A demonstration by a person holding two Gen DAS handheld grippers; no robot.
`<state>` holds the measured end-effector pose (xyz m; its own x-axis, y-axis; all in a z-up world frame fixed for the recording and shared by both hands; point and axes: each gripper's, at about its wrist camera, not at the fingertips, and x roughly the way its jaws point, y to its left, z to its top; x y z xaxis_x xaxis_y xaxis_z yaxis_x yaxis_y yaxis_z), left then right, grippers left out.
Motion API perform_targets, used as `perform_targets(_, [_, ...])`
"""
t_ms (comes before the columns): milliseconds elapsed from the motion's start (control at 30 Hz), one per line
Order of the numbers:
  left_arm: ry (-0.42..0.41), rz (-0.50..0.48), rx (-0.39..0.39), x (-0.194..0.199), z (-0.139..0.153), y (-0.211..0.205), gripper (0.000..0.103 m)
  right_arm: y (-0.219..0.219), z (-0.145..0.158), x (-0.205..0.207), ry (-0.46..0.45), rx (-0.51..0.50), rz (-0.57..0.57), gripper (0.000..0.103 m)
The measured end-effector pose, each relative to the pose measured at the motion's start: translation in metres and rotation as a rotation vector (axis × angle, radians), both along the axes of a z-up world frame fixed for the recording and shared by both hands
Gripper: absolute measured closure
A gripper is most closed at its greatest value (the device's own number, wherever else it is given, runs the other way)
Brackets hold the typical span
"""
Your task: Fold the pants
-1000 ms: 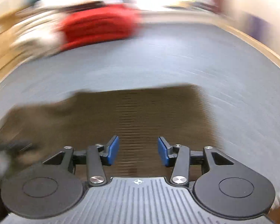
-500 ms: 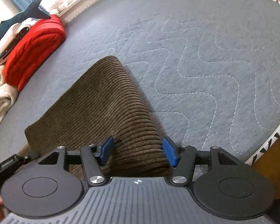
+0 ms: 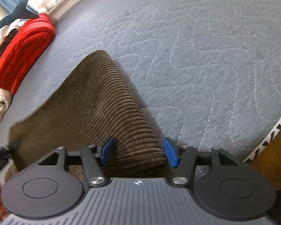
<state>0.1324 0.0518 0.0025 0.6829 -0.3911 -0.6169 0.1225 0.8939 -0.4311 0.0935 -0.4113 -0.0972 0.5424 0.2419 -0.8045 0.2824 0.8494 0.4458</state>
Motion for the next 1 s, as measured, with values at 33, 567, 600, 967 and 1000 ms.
perform_targets(33, [-0.006, 0.033, -0.008, 0.002, 0.004, 0.006, 0.085, 0.001, -0.001, 0.001, 0.001, 0.005, 0.006, 0.042])
perform_targets(567, [0.253, 0.159, 0.034, -0.065, -0.065, 0.007, 0.054, 0.011, -0.007, -0.002, 0.015, -0.002, 0.024, 0.042])
perform_targets(600, [0.224, 0.147, 0.063, -0.069, -0.066, 0.003, 0.055, 0.012, -0.008, -0.001, 0.017, -0.003, 0.025, 0.042])
perform_targets(967, [0.176, 0.152, -0.077, -0.1, -0.047, 0.025, 0.085, 0.019, -0.012, 0.0, 0.012, -0.005, 0.037, 0.04])
perform_targets(1000, [0.22, 0.157, -0.059, -0.099, -0.059, 0.027, 0.082, 0.019, -0.013, 0.0, 0.012, -0.001, 0.041, 0.039])
